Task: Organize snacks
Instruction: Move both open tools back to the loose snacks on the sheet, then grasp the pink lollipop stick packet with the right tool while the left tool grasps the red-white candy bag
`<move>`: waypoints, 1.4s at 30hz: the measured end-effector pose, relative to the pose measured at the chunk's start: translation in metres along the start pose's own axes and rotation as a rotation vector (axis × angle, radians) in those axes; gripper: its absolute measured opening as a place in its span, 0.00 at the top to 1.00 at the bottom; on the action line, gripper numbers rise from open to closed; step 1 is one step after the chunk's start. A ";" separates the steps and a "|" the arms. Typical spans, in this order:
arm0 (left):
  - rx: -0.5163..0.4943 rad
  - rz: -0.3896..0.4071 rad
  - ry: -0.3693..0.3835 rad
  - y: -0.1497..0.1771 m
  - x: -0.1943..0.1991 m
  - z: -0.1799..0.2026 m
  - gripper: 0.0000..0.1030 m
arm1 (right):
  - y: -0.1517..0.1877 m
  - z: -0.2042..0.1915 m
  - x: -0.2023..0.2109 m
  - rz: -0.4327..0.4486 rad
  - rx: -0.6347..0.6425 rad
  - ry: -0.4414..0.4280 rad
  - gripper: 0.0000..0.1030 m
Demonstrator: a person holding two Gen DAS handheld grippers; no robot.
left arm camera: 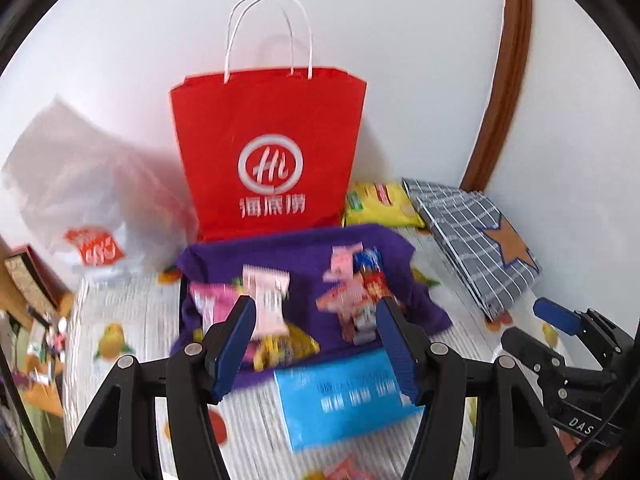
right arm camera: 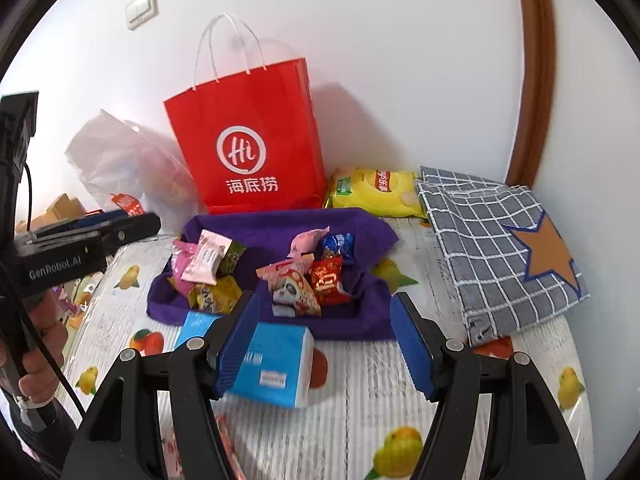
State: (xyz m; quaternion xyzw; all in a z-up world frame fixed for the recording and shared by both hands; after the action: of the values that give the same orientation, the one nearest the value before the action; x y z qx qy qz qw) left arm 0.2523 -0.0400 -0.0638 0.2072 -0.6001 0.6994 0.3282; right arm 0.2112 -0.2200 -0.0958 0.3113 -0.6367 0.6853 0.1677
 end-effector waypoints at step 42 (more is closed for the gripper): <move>0.105 -0.159 -0.070 0.157 0.018 -0.083 0.41 | 0.155 -0.109 -0.062 -0.205 0.195 -0.150 0.81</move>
State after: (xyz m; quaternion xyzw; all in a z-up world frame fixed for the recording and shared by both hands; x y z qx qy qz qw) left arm 0.1373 0.0346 -0.1783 0.2954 -0.5555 0.6940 0.3501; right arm 0.1378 -0.1240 -0.2542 0.4398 -0.5426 0.6980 0.1579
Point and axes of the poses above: each gripper's, at about its wrist camera, not at the fingertips, and x roughly against the way its jaws point, z to its right, y to its underside, the point moved 6 cm from there along -x, roughly the way its jaws point, and after that the axes turned 9 degrees about x, right-handed, at the moved point
